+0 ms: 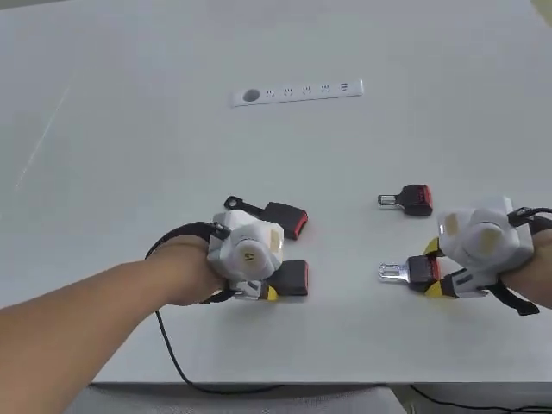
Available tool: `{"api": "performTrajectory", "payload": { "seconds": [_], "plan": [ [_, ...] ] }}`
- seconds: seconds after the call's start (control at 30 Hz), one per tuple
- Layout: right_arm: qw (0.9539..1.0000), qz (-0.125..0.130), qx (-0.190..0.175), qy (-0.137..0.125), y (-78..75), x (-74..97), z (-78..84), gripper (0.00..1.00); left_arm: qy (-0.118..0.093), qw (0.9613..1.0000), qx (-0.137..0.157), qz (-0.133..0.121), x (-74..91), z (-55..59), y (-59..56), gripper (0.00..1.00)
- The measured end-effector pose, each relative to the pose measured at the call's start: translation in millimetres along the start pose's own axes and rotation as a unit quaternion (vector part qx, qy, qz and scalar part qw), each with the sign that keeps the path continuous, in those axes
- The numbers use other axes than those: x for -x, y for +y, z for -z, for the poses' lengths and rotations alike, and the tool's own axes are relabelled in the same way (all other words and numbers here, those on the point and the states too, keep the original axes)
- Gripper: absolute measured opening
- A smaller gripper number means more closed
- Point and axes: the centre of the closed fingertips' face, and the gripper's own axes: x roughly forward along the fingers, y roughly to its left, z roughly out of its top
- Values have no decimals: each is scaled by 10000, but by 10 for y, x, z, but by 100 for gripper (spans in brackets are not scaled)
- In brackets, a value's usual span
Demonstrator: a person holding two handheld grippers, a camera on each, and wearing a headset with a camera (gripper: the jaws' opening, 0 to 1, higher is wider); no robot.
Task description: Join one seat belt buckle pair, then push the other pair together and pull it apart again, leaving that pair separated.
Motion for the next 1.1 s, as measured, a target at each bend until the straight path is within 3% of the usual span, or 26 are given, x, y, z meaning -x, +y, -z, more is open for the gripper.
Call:
{"api": "performTrajectory", "payload": {
  "seconds": [0.23, 0.47, 0.57, 0.9, 1.1],
  "plan": [
    [10000, 40, -48, -15, 20, -15, -47, 33, 66, 10000, 57, 37, -6, 9, 2, 33],
    [9999, 43, -68, -146, 66, -95, -230, 33, 77, 9999, 48, 68, -9, 13, 0, 33],
    [9989, -4, -262, -384, 105, -158, -372, 33, 80, 9999, 63, 65, -7, 19, 0, 33],
    [9980, 54, -213, -599, 162, -348, -748, 33, 130, 9999, 14, 84, -10, 17, -5, 33],
    [9981, 78, -153, -596, 162, -434, -924, 33, 139, 9999, 14, 95, -11, 16, -6, 33]
  ]
}}
